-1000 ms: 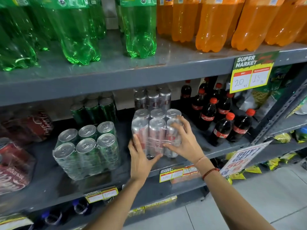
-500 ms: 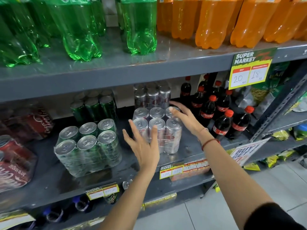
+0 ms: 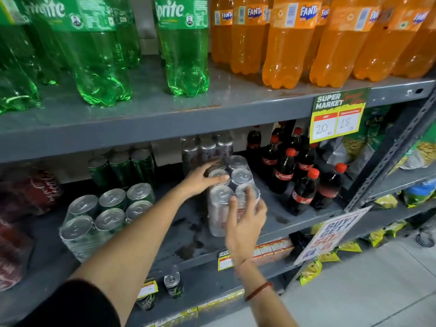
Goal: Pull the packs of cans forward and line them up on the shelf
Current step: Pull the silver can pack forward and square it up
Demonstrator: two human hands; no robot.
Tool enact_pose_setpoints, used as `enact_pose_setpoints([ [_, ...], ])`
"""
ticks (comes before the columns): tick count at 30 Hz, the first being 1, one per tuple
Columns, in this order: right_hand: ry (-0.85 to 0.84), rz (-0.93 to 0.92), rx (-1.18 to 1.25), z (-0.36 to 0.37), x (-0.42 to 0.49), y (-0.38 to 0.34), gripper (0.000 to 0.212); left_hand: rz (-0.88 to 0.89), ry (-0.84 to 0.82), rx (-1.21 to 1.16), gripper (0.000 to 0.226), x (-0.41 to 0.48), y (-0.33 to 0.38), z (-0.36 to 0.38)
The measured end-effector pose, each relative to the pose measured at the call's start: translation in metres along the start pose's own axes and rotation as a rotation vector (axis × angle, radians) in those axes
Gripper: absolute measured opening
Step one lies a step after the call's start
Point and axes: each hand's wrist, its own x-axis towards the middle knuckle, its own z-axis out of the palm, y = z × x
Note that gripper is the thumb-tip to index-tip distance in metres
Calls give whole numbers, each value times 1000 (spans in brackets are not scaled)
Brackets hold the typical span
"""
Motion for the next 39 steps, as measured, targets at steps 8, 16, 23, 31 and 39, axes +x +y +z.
enact_pose_setpoints([
  [8, 35, 11, 150, -18, 12, -1, 62, -2, 298, 48, 51, -12, 10, 8],
  [16, -598, -31, -144, -23, 153, -9, 68, -36, 637, -140, 95, -103, 19, 134],
  [23, -456, -99, -94, -19, 141, 9, 50, -83, 602, -63, 106, -82, 7, 112],
  [31, -497, -168, -367, -43, 108, 8, 77, 40, 243, 52, 101, -68, -25, 13],
  [39, -683, -134, -478, -41, 108, 5, 109, 24, 236, 12, 102, -69, -24, 9],
])
